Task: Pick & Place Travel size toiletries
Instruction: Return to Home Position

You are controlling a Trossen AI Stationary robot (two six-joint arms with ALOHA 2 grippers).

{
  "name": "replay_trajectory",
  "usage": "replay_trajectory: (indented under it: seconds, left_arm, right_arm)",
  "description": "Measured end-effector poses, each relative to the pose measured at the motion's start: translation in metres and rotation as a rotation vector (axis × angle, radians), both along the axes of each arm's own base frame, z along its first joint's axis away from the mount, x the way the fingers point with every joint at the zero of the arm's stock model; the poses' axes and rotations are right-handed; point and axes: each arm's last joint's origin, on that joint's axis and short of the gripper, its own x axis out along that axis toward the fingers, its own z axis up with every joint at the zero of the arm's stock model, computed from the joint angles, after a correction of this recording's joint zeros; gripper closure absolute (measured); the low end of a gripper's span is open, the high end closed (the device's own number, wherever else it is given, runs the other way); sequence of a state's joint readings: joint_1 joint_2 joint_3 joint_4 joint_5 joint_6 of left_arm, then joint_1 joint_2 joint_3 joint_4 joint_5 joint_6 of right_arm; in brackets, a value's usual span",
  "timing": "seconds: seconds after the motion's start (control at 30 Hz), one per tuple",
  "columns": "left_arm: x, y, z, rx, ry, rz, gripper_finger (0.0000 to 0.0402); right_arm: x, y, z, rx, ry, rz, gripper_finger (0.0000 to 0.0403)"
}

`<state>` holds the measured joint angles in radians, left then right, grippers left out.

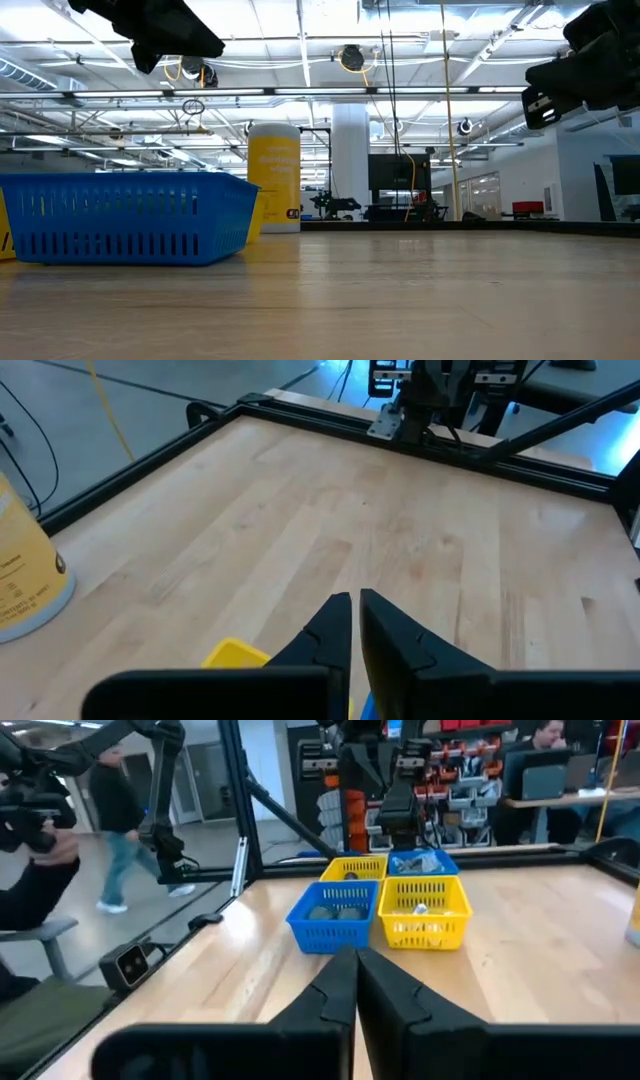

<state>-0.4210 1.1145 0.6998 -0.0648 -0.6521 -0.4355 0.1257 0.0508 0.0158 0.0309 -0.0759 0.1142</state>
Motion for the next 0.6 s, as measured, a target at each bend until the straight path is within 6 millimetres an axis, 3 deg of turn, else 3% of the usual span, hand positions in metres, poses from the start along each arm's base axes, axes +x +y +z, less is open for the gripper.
replay_trajectory:
  seconds: [0.27, 0.4, 0.6]
  left_arm:
    - [0.0, 0.0001, 0.0, 0.005, 0.001, 0.0, 0.04]
    - [0.0, 0.0001, 0.0, 0.005, 0.001, 0.0, 0.0388]
    - [-0.0008, 0.0002, -0.0014, -0.002, 0.014, 0.005, 0.038]
  right_arm:
    - [0.0027, -0.0015, -0.0032, 0.033, 0.046, -0.066, 0.0399]
    - [0.0029, -0.0052, -0.0024, 0.01, 0.032, -0.176, 0.0402]
    - [0.0015, -0.0073, -0.0011, -0.017, 0.011, -0.168, 0.0402]
